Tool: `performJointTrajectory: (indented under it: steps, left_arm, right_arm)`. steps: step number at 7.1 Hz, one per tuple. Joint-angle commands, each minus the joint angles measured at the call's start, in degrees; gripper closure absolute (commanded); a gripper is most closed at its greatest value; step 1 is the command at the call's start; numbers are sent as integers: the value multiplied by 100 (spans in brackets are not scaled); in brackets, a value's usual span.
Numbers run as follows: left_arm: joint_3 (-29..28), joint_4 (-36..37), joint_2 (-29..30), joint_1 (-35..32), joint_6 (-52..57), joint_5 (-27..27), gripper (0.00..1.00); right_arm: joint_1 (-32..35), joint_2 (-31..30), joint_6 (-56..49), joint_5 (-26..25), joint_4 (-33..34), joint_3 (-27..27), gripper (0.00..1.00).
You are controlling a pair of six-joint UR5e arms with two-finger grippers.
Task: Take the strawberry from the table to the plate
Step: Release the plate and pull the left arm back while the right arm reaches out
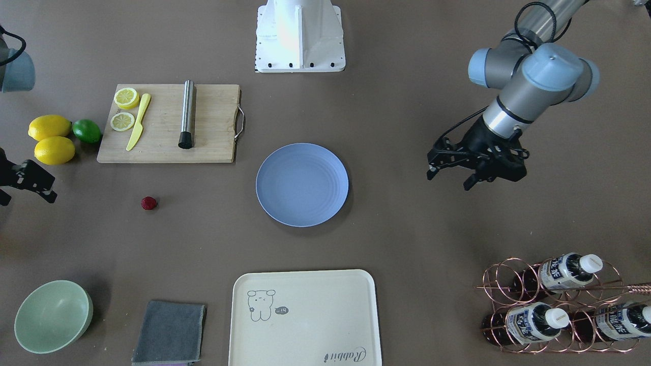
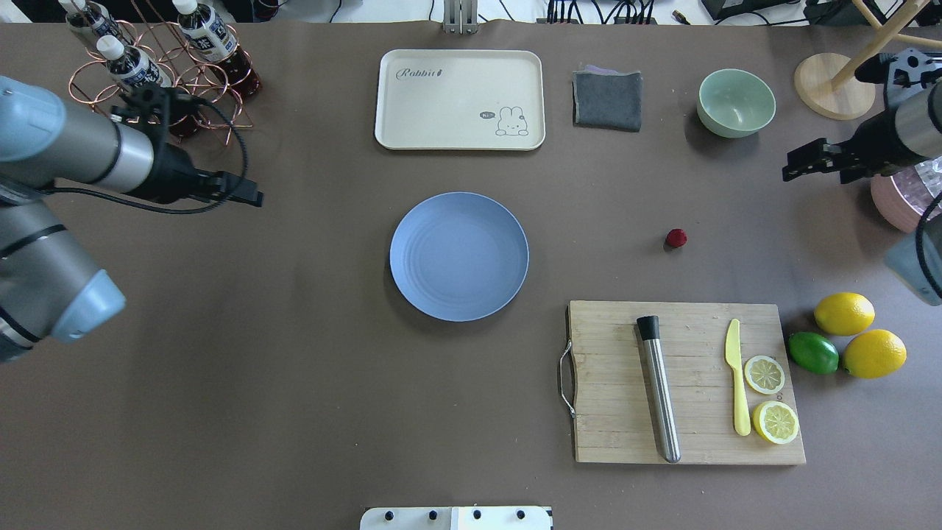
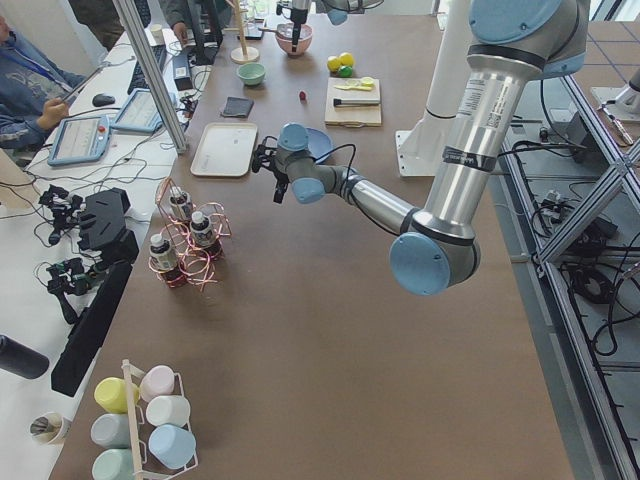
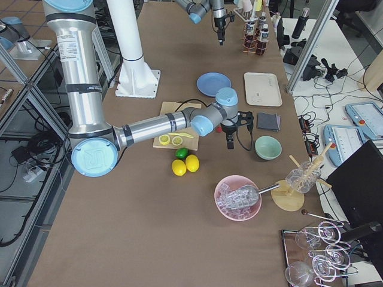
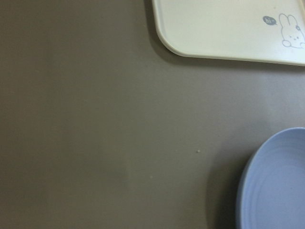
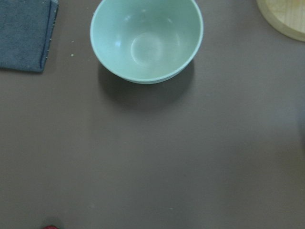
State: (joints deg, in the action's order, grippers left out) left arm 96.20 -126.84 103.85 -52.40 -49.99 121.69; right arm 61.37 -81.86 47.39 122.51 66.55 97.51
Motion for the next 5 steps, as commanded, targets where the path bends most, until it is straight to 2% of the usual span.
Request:
performJointTrajectory:
  steps: [1,3,5]
  left_arm:
    - [5,185,-881,-1293,1992,651,2]
    - [-65,903,-1322,-2576,3908,1231,2]
    - [-652,1702,-1306,-3728,5555,1968,2]
  right_arm:
    - [-695,406,883,-455,7,-48,0]
    - [-1082,609,1455,-726,7,-83,2]
    - [-1564,662,1806,-1174,-11,-118,4]
